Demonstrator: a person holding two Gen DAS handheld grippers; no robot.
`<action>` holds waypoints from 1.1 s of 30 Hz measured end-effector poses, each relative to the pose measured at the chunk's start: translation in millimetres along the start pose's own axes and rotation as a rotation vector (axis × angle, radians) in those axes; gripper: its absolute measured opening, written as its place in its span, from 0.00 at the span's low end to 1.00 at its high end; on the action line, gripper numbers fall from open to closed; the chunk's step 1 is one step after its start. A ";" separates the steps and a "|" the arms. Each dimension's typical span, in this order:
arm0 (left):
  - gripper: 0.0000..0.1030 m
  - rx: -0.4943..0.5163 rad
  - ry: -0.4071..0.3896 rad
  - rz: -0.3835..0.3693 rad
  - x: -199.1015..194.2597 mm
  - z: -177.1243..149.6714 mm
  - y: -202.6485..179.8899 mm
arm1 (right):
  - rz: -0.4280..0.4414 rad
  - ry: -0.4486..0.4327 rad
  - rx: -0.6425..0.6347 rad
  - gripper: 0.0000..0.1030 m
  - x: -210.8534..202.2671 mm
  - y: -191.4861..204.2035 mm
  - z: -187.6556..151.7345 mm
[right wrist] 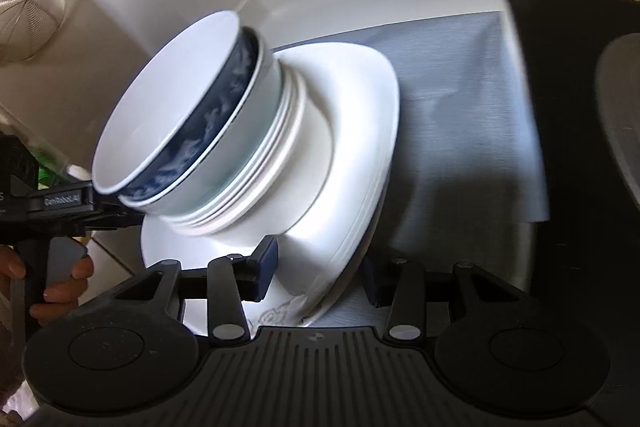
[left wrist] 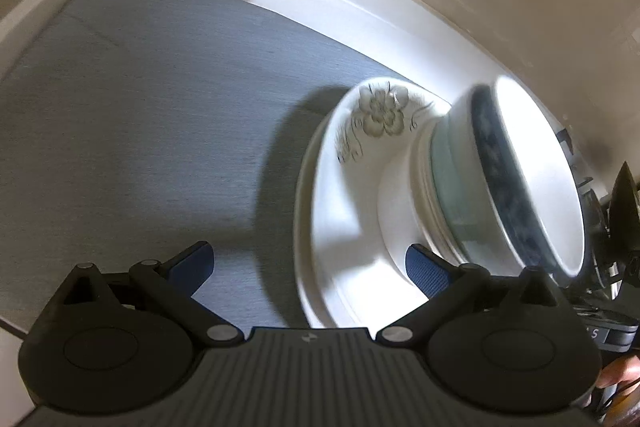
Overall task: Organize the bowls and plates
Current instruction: 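Lower the bowl stack onto the white plates and open both tools, then withdraw both tools from the stacked dishes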
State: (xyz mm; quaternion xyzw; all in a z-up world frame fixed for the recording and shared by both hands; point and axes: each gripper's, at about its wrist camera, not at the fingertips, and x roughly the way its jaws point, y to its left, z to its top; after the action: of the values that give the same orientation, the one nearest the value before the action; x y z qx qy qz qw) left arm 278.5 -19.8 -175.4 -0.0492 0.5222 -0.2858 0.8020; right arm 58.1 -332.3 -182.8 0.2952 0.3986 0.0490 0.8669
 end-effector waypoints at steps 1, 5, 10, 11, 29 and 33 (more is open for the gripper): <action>0.99 -0.003 -0.001 0.006 -1.5 -0.3 2.9 | 0.008 0.002 -0.007 0.44 3.3 4.4 0.8; 0.99 -0.028 -0.008 0.031 -9.2 -2.6 14.6 | 0.028 0.012 -0.026 0.44 16.1 16.9 6.8; 0.99 -0.051 -0.009 0.055 -18.7 -3.6 23.5 | 0.007 0.012 -0.025 0.45 24.0 20.9 17.9; 1.00 -0.051 -0.011 0.063 -21.2 -4.0 23.6 | 0.002 0.015 -0.024 0.46 24.0 21.6 18.6; 1.00 0.192 -0.164 0.414 -115.2 -41.7 -60.0 | -0.279 -0.071 -0.172 0.84 -59.7 109.1 -37.2; 1.00 0.188 -0.166 0.413 -130.6 -49.3 -76.3 | -0.301 -0.127 -0.148 0.84 -77.8 126.1 -43.1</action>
State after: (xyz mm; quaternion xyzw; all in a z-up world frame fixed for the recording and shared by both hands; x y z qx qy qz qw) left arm 166.7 -5.9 -63.0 0.1103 0.4244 -0.1580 0.8847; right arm -6.7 -233.4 -83.7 0.1701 0.3780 -0.0708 0.9073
